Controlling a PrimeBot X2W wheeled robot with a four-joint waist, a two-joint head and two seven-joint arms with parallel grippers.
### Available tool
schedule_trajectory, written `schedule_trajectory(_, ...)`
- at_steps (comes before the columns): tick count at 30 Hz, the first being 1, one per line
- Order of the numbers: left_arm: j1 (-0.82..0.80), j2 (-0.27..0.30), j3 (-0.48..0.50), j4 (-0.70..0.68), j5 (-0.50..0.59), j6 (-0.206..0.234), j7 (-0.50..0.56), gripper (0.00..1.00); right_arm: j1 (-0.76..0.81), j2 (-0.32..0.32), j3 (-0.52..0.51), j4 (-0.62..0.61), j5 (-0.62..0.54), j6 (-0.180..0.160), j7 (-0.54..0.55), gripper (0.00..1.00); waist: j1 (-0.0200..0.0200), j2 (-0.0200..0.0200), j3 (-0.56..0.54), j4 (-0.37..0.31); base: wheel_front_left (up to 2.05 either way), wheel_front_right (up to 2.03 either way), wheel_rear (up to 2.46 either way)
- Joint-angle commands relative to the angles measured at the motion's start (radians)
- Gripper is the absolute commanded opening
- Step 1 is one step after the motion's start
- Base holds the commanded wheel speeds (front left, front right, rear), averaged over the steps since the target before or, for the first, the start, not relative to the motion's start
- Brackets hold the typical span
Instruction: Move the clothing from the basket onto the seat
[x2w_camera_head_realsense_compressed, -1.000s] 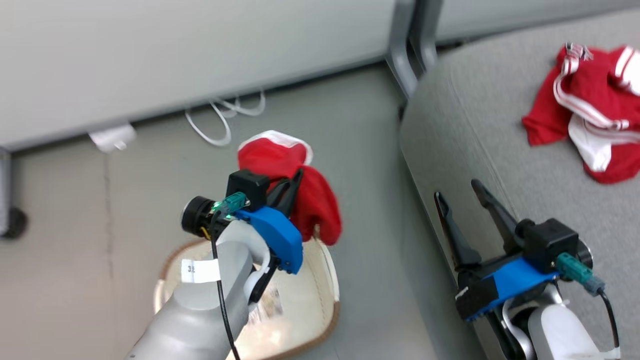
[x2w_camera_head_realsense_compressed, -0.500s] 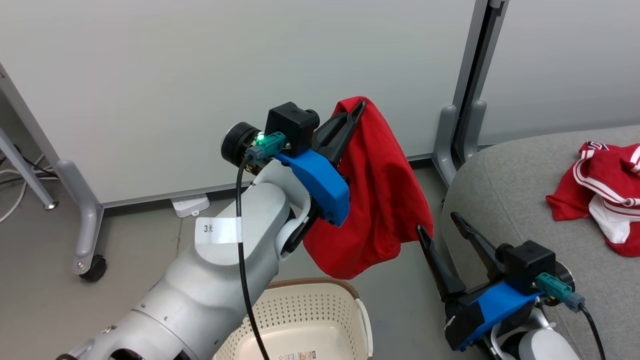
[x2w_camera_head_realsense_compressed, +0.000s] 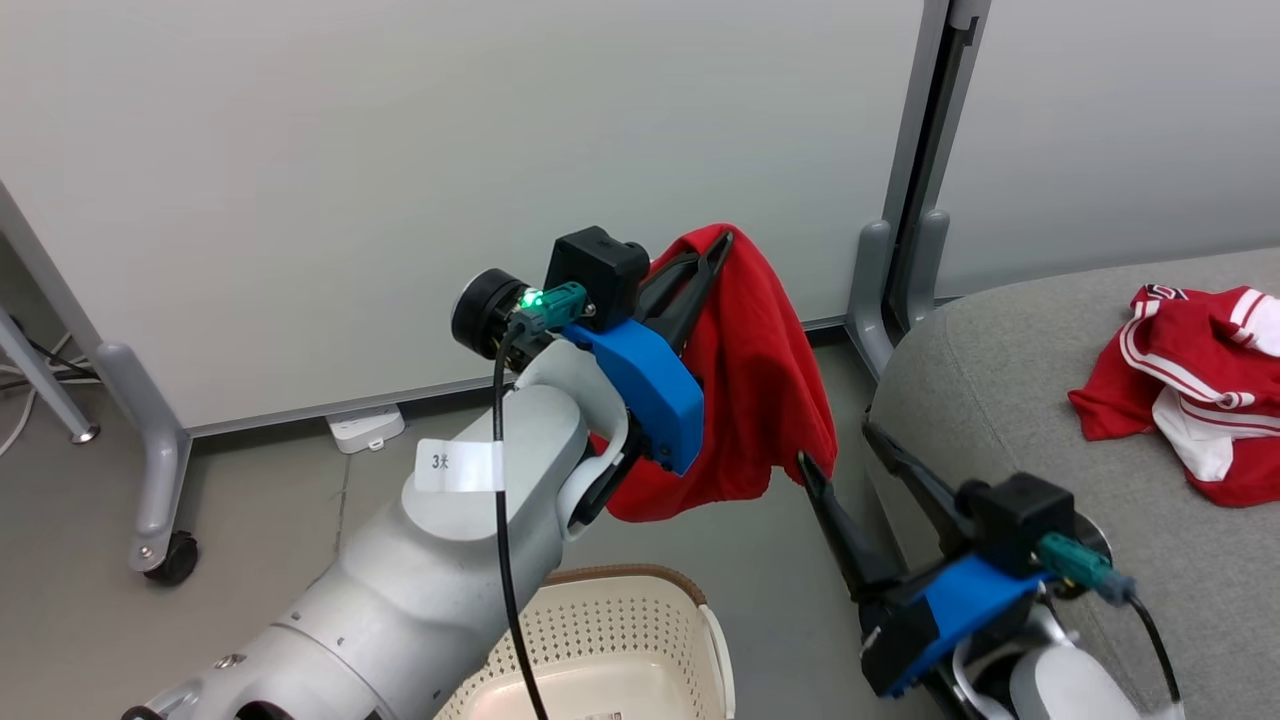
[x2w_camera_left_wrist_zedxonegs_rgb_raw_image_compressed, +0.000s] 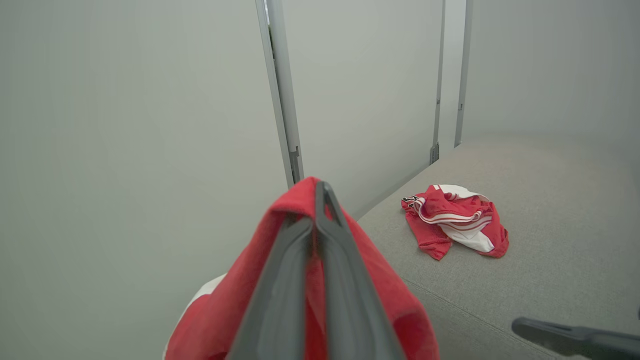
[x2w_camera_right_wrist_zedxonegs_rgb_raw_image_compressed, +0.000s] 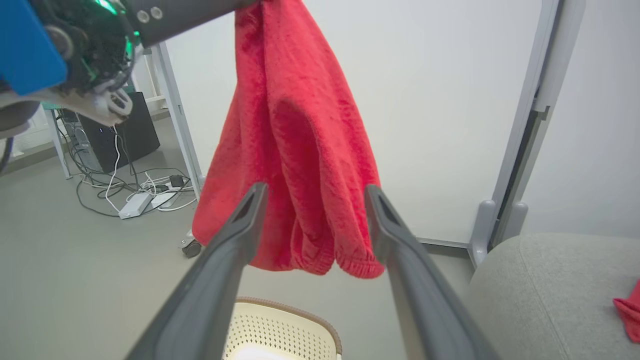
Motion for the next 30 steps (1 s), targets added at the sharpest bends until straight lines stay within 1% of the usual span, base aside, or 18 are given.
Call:
schedule_trajectory(1,0.004,-0.001,-0.010,0.004,-0.005,0.004,-0.004,0.00,-0.038,-0.003,0.005,0.010,0.006,0.000,0.015,1.00,0.0001,-0.0001,0.001,-0.005,0.00,0.00,0.00)
schedule_trajectory(6,0.007,-0.001,-0.030,0.013,-0.025,0.006,-0.007,0.00,-0.151,0.004,0.017,0.077,0.006,0.000,0.048,1.00,0.0001,-0.0001,0.012,-0.013,0.00,0.00,0.00)
schedule_trajectory(10,0.004,-0.001,-0.048,0.017,-0.039,0.008,-0.010,0.00,-0.237,0.019,0.021,0.165,0.030,0.000,0.067,1.00,0.0001,-0.0001,0.023,-0.014,0.00,0.00,0.00)
schedule_trajectory(11,0.004,-0.001,-0.048,0.017,-0.039,0.008,-0.010,0.00,-0.237,0.019,0.021,0.165,0.030,0.000,0.067,1.00,0.0001,-0.0001,0.023,-0.014,0.00,0.00,0.00)
schedule_trajectory(17,-0.006,-0.001,-0.076,0.021,-0.058,0.009,-0.010,0.01,-0.353,0.035,0.073,0.293,0.099,0.000,0.076,1.00,0.0001,-0.0001,0.034,-0.010,0.00,0.00,0.00)
schedule_trajectory(22,-0.014,-0.001,-0.091,0.023,-0.075,0.009,-0.013,0.00,-0.448,0.039,0.098,0.443,0.055,0.000,0.067,1.00,0.0001,-0.0001,0.040,-0.013,0.00,0.00,0.00)
schedule_trajectory(24,-0.019,-0.001,-0.099,0.019,-0.082,0.010,-0.016,0.00,-0.481,0.042,0.113,0.512,0.054,0.000,0.064,1.00,0.0001,-0.0001,0.041,-0.012,0.00,0.00,0.00)
schedule_trajectory(26,-0.023,0.000,-0.106,0.015,-0.088,0.010,-0.018,0.00,-0.513,0.044,0.131,0.577,0.072,0.000,0.055,1.00,0.0001,-0.0001,0.042,-0.011,0.00,0.00,0.00)
schedule_trajectory(30,-0.026,0.000,-0.120,0.011,-0.100,0.012,-0.020,0.00,-0.559,0.044,0.214,0.677,0.137,0.000,0.037,1.00,0.0001,-0.0001,0.042,-0.007,0.00,0.00,0.00)
